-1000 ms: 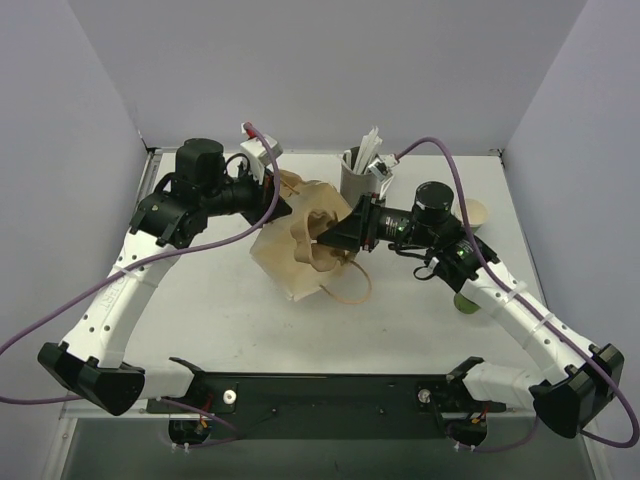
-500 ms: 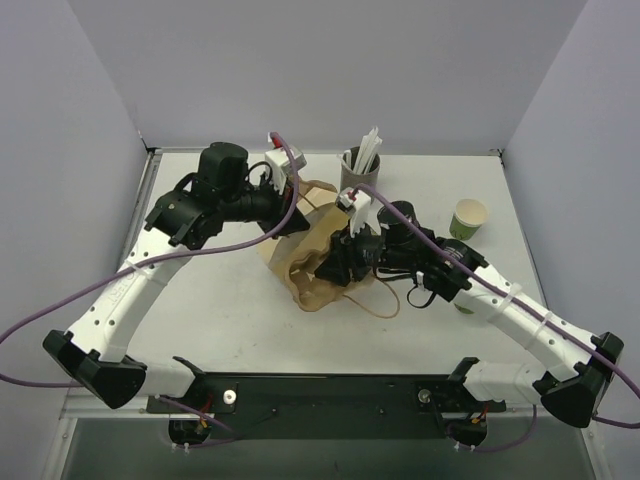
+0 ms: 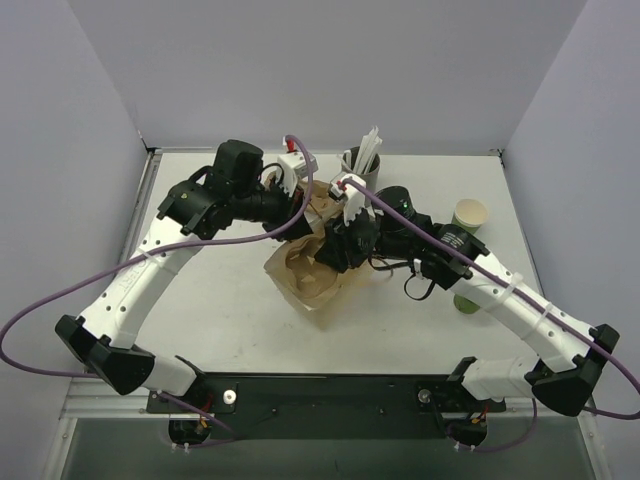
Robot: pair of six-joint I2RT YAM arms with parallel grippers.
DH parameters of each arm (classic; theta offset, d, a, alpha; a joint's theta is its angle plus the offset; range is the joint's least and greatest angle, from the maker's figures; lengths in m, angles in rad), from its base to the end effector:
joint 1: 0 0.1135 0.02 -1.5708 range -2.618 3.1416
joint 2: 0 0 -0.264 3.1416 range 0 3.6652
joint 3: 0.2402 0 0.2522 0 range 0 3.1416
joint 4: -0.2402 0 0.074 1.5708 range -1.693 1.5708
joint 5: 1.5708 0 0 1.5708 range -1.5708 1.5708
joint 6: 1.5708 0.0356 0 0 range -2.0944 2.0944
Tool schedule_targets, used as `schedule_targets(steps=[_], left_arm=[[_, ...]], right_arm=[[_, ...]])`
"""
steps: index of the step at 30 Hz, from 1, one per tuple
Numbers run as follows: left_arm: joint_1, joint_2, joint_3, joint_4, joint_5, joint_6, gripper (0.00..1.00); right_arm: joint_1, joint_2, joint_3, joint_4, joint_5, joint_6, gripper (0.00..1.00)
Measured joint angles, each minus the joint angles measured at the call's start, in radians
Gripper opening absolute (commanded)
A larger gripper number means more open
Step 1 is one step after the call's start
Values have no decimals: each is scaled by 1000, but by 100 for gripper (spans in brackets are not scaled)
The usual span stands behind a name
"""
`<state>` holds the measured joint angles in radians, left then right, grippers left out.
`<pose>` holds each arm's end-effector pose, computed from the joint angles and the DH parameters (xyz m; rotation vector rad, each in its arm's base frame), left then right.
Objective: Pack the takeout coffee
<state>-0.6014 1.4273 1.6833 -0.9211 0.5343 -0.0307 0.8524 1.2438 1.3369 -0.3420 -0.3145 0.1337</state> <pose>0.2259 -0.1770 0.4303 0.9297 2.0944 -0.9344 0.1747 0.2166 0.4195 -0.8902 1.7015 0.9677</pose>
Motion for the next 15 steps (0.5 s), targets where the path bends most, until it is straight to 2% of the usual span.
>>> schedule_targets(steps=[9,15], left_arm=[[-1,31,53,-24,9,4,0],[-1,34,5,17,10,-53,0]], right_arm=[[-1,38,11,-63,30,-20,32],[0,76,-28,-102,98,-27,30]])
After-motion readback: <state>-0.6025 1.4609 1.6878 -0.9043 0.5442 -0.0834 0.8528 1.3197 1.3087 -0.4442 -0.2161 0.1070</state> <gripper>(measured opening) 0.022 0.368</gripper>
